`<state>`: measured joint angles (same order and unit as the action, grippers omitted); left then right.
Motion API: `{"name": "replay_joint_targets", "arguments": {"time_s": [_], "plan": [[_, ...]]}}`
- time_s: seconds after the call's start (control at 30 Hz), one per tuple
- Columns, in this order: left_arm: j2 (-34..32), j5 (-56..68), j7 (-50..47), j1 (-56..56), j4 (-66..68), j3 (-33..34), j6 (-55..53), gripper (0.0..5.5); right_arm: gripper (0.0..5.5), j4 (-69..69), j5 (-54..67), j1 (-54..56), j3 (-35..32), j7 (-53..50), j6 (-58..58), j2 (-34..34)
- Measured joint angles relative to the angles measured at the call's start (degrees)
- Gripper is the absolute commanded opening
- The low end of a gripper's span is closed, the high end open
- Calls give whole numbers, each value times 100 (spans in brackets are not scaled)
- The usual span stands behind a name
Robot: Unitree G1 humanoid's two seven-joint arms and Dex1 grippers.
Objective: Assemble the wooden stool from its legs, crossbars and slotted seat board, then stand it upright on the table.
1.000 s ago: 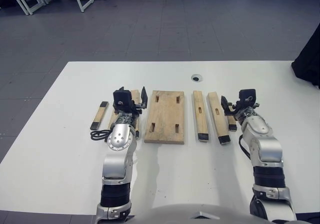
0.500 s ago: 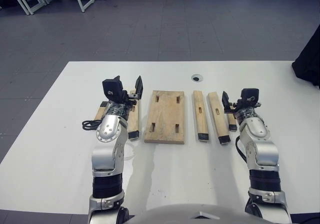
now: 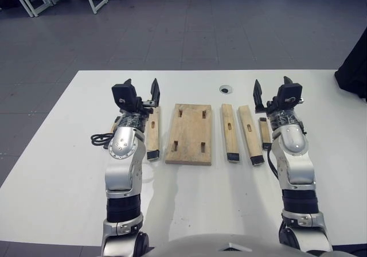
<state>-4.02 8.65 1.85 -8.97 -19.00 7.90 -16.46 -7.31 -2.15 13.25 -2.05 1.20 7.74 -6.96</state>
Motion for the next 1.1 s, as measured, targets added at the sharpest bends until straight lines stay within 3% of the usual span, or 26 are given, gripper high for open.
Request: {"name": "replay_joint_targets", "arguments": {"time_s": [0.13, 0.37, 0.77, 1.1], "plan": [[67, 5, -106, 74, -134, 32, 1, 388, 419, 29, -385, -452, -51, -180, 317, -206], [185, 5, -181, 170, -168, 76, 3, 388, 419, 204, 234, -542, -339, 230, 1539, -180], [559, 242, -288, 436, -457, -96, -201, 388, 419, 450, 459, -1047, -443, 372, 2326, -168], [645, 423, -493, 580, -662, -12, -450, 388, 251, 75, 751, -1227, -516, 560, 3013, -209]]}}
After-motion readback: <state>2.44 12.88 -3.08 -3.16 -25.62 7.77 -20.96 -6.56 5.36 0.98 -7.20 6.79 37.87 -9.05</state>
